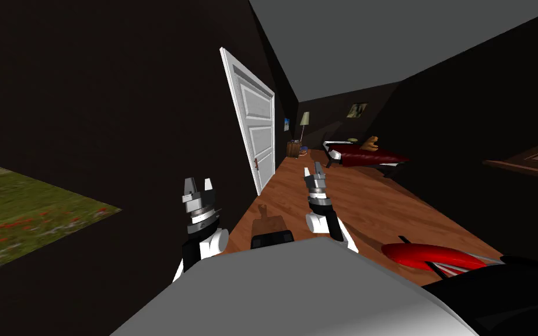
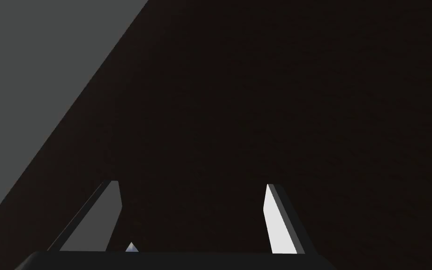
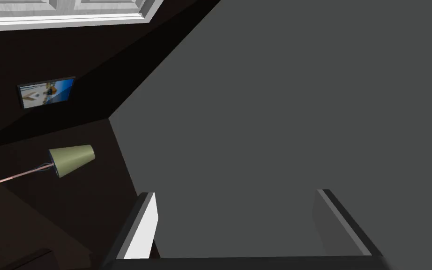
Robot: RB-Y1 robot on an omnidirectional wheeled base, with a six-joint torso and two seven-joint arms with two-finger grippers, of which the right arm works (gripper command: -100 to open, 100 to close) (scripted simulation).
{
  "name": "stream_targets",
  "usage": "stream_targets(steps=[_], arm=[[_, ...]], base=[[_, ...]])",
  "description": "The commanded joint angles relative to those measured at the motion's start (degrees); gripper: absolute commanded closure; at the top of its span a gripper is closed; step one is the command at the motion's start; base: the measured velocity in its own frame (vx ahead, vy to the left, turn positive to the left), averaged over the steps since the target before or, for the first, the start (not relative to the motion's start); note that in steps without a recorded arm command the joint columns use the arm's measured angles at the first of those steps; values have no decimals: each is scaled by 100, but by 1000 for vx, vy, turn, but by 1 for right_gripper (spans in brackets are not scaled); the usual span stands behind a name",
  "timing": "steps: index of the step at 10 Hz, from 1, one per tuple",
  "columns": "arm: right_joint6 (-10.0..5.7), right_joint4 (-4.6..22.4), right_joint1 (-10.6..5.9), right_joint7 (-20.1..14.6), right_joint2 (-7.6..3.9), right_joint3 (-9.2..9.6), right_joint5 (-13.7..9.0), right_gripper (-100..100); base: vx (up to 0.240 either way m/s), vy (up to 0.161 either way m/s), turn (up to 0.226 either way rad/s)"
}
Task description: Pull the door open
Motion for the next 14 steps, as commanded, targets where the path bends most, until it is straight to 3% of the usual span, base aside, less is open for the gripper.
stream_targets(steps=[1, 14], arm=[[-61, 155, 6, -212, -73, 12, -60, -100], [-487, 1230, 51, -1684, -437, 97, -473, -100]], base=[[72, -17, 245], [104, -32, 188]])
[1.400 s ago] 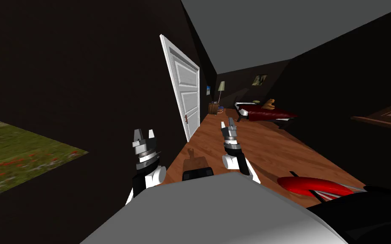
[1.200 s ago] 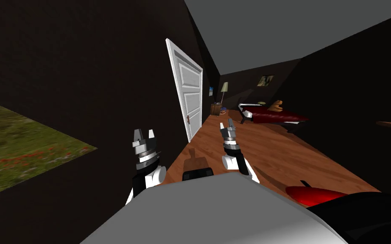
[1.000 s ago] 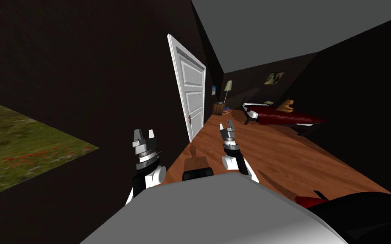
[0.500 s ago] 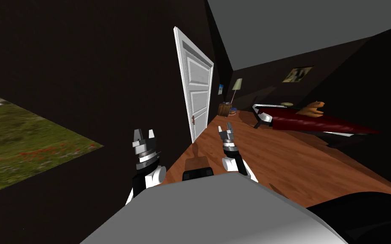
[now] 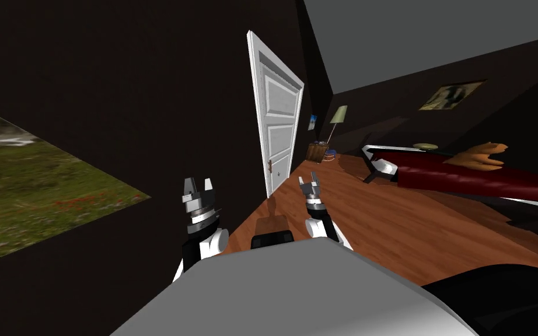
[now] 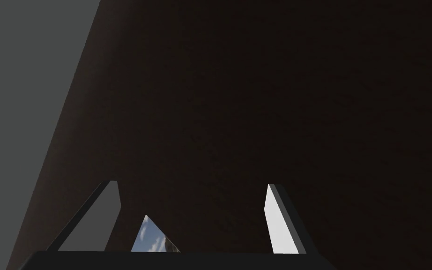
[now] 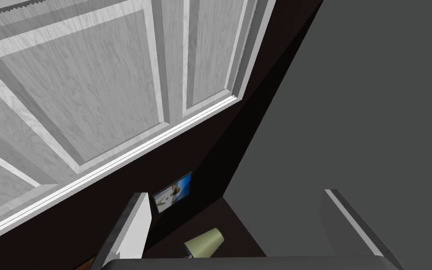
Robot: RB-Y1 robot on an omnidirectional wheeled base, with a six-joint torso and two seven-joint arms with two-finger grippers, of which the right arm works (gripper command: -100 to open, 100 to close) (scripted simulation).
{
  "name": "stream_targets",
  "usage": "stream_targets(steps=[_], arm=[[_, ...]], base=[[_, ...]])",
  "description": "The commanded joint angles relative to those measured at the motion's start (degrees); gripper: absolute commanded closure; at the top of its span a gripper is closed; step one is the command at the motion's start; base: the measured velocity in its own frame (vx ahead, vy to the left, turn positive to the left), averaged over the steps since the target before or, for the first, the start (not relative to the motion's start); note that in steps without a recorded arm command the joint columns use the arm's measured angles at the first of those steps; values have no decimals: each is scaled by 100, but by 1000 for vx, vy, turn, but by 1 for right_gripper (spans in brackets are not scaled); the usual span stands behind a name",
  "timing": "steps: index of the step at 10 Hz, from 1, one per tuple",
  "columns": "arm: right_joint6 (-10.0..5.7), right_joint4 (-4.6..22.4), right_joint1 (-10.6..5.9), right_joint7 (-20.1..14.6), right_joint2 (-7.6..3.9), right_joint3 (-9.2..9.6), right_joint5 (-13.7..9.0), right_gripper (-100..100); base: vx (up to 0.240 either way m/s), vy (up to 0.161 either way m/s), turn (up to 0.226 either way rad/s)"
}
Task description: Pull the door open
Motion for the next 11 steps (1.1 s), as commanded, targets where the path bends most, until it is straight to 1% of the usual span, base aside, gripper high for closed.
stream_targets(steps=[1, 8, 11], arm=[[-58, 144, 6, -222, -43, 8, -60, -100], [-333, 839, 34, -1173, -215, 63, -327, -100], [-460, 1162, 48, -1615, -284, 88, -451, -100]], base=[[93, -49, 171], [82, -55, 205], [79, -59, 180]])
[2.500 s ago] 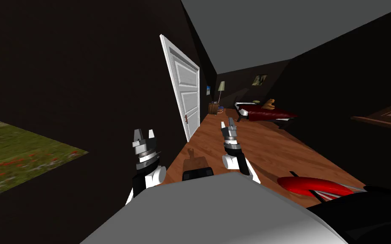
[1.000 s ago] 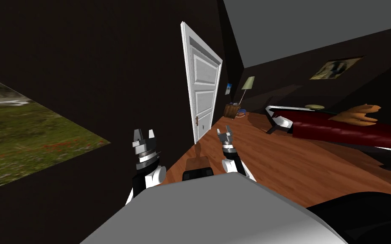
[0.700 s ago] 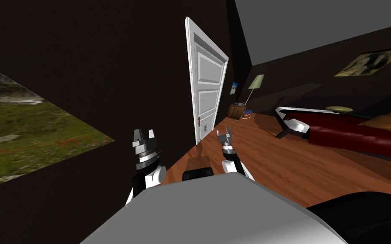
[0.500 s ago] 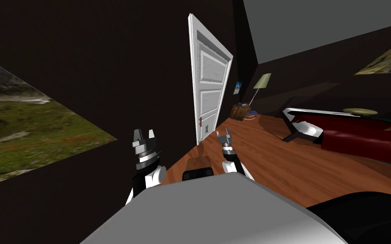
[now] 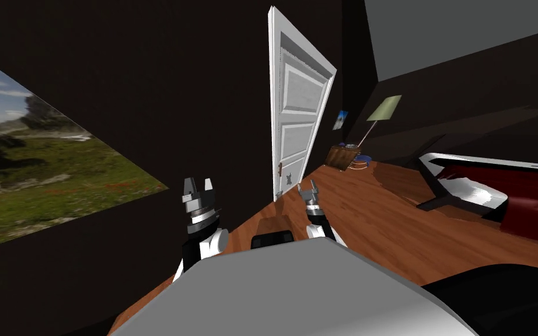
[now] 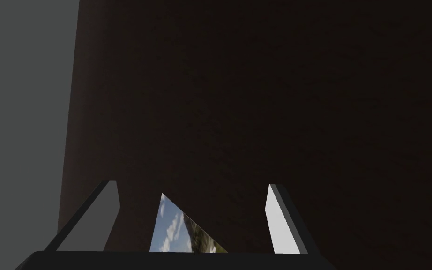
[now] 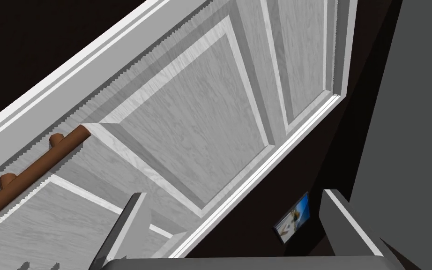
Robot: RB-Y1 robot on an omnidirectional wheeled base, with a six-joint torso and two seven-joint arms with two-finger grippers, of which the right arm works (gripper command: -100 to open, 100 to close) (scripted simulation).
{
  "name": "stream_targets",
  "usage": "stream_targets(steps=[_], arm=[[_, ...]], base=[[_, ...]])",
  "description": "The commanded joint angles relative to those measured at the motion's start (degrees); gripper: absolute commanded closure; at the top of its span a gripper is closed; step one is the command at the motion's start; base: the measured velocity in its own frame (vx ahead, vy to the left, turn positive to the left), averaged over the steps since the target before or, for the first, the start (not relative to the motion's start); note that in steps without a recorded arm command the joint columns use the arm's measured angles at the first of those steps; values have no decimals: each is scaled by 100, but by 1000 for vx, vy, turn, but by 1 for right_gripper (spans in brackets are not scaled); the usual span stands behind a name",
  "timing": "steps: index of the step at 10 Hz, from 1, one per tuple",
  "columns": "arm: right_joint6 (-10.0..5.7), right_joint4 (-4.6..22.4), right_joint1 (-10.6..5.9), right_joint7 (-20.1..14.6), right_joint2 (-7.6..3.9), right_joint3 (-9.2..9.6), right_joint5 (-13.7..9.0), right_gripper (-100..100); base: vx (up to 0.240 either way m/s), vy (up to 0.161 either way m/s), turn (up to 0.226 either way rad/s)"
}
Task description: Pull the door open
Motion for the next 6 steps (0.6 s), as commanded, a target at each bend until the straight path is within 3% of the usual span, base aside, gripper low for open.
stream_targets(steps=[1, 6], arm=[[-64, 153, 20, -248, -27, 25, -62, -100], [-282, 706, 43, -1004, -137, 68, -275, -100]], base=[[80, -63, 226], [77, -72, 199]])
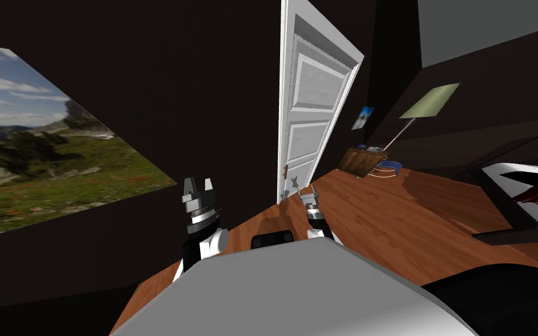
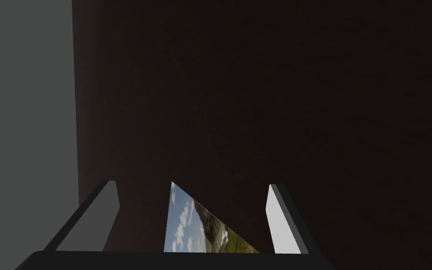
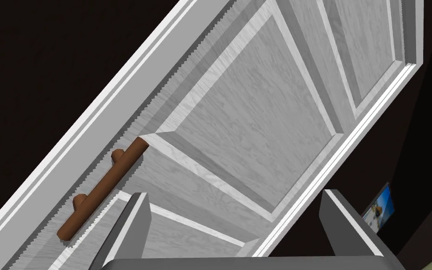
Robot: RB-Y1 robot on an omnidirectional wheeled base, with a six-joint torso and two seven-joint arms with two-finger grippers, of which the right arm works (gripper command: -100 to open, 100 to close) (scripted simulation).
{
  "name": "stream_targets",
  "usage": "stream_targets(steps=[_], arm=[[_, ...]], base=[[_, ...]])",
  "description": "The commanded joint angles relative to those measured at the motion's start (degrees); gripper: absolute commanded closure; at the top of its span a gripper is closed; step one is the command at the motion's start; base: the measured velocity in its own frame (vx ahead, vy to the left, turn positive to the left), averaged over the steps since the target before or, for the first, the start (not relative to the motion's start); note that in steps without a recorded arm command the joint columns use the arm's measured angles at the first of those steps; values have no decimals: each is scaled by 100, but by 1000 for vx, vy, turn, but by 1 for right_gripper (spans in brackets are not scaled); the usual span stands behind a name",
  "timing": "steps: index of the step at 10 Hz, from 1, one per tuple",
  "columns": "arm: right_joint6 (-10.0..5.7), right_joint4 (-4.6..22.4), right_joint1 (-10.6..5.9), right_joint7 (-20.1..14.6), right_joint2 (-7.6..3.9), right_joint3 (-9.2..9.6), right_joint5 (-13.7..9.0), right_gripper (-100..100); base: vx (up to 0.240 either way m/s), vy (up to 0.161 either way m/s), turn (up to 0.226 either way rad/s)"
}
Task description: Pull the door open
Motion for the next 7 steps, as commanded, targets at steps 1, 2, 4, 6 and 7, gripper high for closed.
stream_targets(steps=[1, 2, 4, 6, 7], arm=[[-117, 237, -5, -274, -43, 12, -71, -100], [-161, 347, -1, -426, -63, 21, -114, -100], [-249, 569, 9, -729, -104, 38, -199, -100], [-336, 789, 18, -1030, -144, 56, -284, -100], [-378, 897, 22, -1178, -162, 64, -325, -100]], base=[[63, -78, 254], [72, -77, 179], [64, -72, 205], [57, -91, 189], [41, -94, 165]])
